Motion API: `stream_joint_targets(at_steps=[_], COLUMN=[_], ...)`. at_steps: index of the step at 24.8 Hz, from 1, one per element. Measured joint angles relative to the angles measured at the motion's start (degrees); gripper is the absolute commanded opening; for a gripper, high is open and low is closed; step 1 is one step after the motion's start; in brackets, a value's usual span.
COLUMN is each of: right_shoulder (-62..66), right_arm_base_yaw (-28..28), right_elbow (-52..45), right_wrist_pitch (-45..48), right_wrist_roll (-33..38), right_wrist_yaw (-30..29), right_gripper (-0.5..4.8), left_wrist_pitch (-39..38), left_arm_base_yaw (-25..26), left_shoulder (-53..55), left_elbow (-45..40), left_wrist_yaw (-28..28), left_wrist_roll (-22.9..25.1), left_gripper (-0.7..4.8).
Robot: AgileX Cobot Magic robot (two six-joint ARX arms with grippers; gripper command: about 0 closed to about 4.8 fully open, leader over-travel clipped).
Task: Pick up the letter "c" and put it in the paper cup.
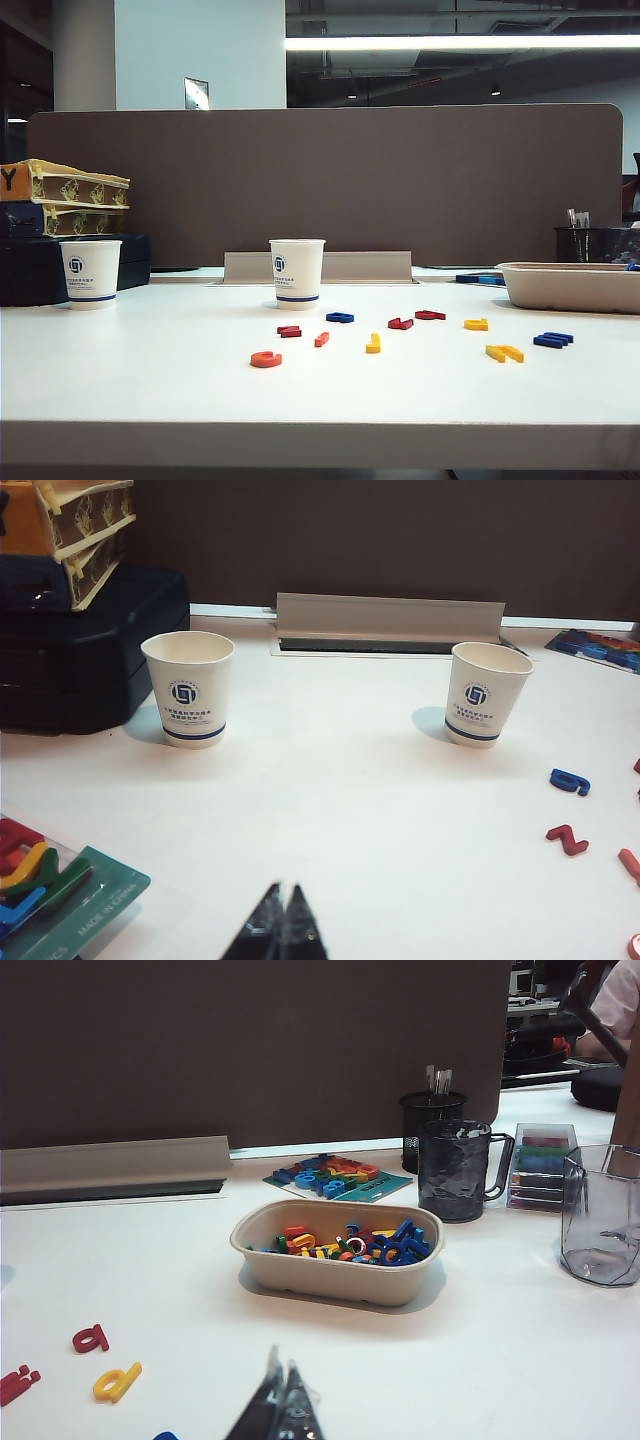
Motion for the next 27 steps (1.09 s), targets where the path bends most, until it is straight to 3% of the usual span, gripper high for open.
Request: stream_joint_targets(at_steps=[16,19,27], right_shoulder=[0.00,0.00,0.00], right_arm_base_yaw=[0.00,0.00,0.02], right_elbow=[0.00,0.00,0.02], right_wrist_pitch=[0.04,0.04,0.11], right_wrist_roll=[2.75,6.49,7.10], right_wrist_yaw=[-0.02,-0.04,-1.40], right_gripper=[-0.01,-0.01,0.00], left_wrist_pitch=[0.04,0.04,1.29], left_arm_base_yaw=[0.00,0.00,0.00], left_shoulder=[0.00,0.00,0.00], left_elbow=[0.00,0.02,0.00], left_wrist_yaw=[-3.45,-1.14,2.21], left_wrist_roll=[0.07,-0.63,-0.96], left_gripper=[-0.05,-0.05,0.06])
